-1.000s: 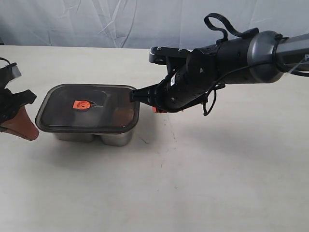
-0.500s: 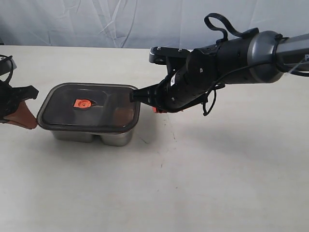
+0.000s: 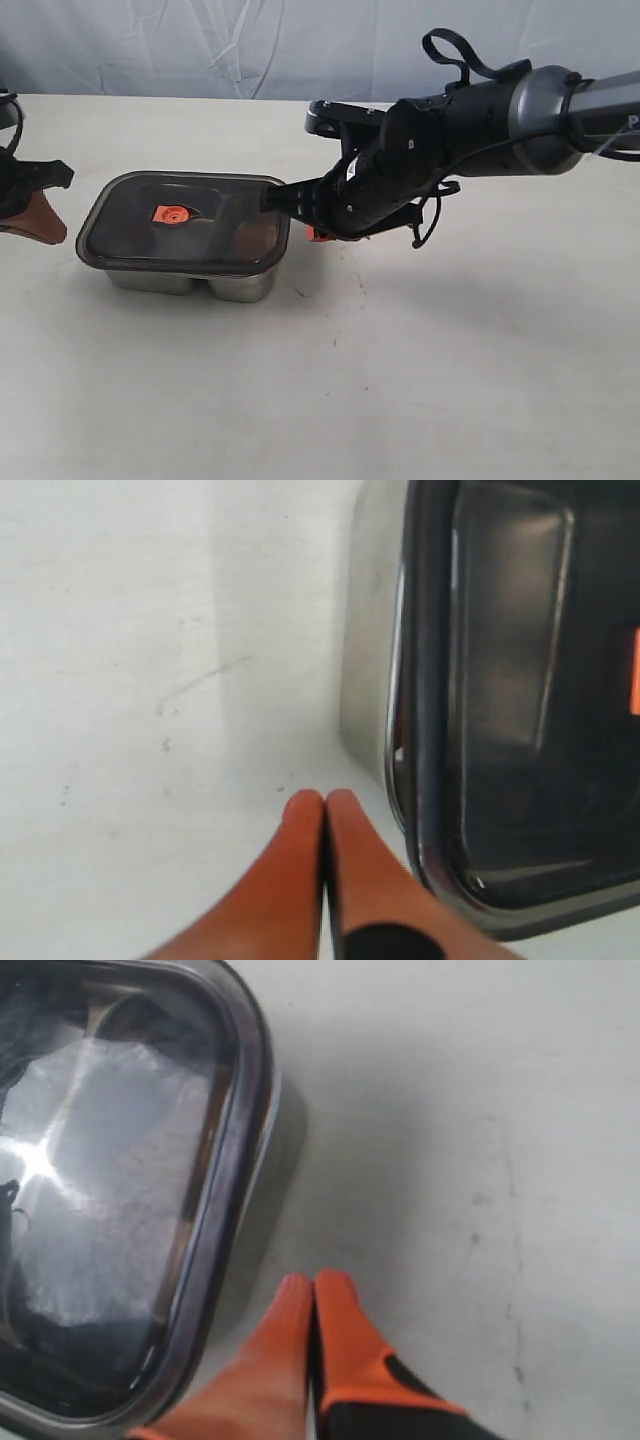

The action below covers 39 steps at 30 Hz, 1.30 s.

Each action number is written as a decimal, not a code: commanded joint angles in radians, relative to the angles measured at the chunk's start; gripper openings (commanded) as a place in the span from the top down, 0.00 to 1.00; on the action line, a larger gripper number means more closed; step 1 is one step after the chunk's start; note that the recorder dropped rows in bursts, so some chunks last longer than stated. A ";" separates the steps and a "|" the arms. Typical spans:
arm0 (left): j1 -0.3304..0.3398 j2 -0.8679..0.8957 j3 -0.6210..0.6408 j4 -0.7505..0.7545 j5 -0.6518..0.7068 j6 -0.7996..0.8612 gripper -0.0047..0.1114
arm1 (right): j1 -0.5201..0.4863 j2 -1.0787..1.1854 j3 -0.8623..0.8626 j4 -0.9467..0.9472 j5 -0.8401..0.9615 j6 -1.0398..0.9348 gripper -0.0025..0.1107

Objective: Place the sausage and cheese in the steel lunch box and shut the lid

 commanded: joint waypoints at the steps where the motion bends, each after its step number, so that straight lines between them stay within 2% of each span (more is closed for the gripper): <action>1: -0.005 -0.013 -0.004 0.020 -0.029 -0.024 0.96 | 0.026 0.000 0.000 0.005 -0.015 -0.003 0.99; 27: -0.005 -0.013 -0.004 0.023 -0.053 -0.024 0.96 | 0.039 0.039 0.000 0.051 0.007 -0.003 0.99; 39: -0.005 -0.013 -0.004 0.025 -0.060 -0.024 0.96 | 0.039 0.041 -0.081 0.032 0.076 -0.009 0.99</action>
